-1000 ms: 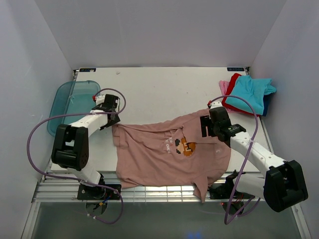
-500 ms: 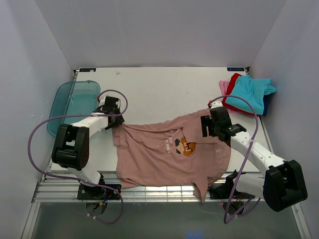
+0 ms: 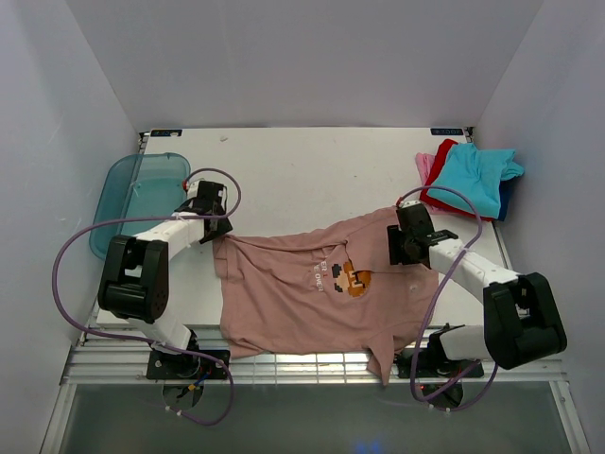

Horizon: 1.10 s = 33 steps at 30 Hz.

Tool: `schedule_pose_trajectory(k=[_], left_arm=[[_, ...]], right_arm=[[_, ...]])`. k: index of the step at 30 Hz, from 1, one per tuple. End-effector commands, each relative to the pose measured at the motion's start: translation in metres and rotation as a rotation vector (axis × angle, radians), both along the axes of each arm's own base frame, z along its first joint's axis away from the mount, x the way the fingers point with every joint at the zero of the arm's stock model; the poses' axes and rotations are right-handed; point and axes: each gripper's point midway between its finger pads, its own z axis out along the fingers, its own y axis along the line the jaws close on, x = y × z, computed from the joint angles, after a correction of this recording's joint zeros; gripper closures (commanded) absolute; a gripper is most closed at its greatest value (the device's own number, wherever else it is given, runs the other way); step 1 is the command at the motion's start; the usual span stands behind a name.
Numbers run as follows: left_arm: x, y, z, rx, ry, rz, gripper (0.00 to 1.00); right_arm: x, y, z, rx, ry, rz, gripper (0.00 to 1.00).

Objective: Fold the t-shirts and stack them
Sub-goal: Flatten the tshirt out

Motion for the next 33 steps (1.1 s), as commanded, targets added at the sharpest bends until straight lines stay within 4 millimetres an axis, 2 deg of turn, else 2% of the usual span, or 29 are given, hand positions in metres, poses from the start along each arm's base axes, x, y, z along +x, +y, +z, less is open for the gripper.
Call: schedule_pose_trajectory(k=[1, 2, 5, 10, 18, 23, 27, 28, 30, 33], left_arm=[[0.015, 0.003, 0.018, 0.001, -0.052, 0.017, 0.42], [0.016, 0.003, 0.02, -0.001, -0.055, 0.016, 0.42], [0.018, 0.004, 0.021, 0.0, -0.056, 0.018, 0.43], [0.019, 0.006, 0.021, -0.006, -0.055, 0.023, 0.43], [0.023, 0.003, 0.023, -0.02, -0.06, 0.018, 0.44], [0.023, 0.004, 0.023, -0.013, -0.061, 0.019, 0.44], [0.022, 0.007, 0.021, -0.007, -0.051, 0.019, 0.45], [0.022, 0.007, 0.022, -0.014, -0.055, 0.023, 0.45], [0.022, 0.006, 0.021, -0.016, -0.055, 0.02, 0.45], [0.022, 0.007, 0.022, -0.018, -0.056, 0.021, 0.45]], right_arm=[[0.004, 0.01, -0.009, 0.053, 0.028, 0.017, 0.42], [0.005, 0.012, -0.011, 0.058, 0.031, 0.02, 0.48], [0.003, 0.016, -0.016, 0.07, 0.06, 0.033, 0.55], [-0.003, 0.009, -0.015, 0.043, 0.072, 0.018, 0.57], [-0.001, 0.005, -0.003, 0.038, 0.048, -0.012, 0.57], [-0.005, 0.005, -0.014, 0.039, 0.091, -0.021, 0.72], [-0.008, 0.006, -0.022, 0.04, 0.12, -0.031, 0.73], [-0.008, 0.003, -0.022, 0.029, 0.118, -0.048, 0.65], [-0.008, 0.0, -0.022, 0.021, 0.117, -0.059, 0.63], [-0.009, 0.0, -0.025, 0.02, 0.129, -0.058, 0.65]])
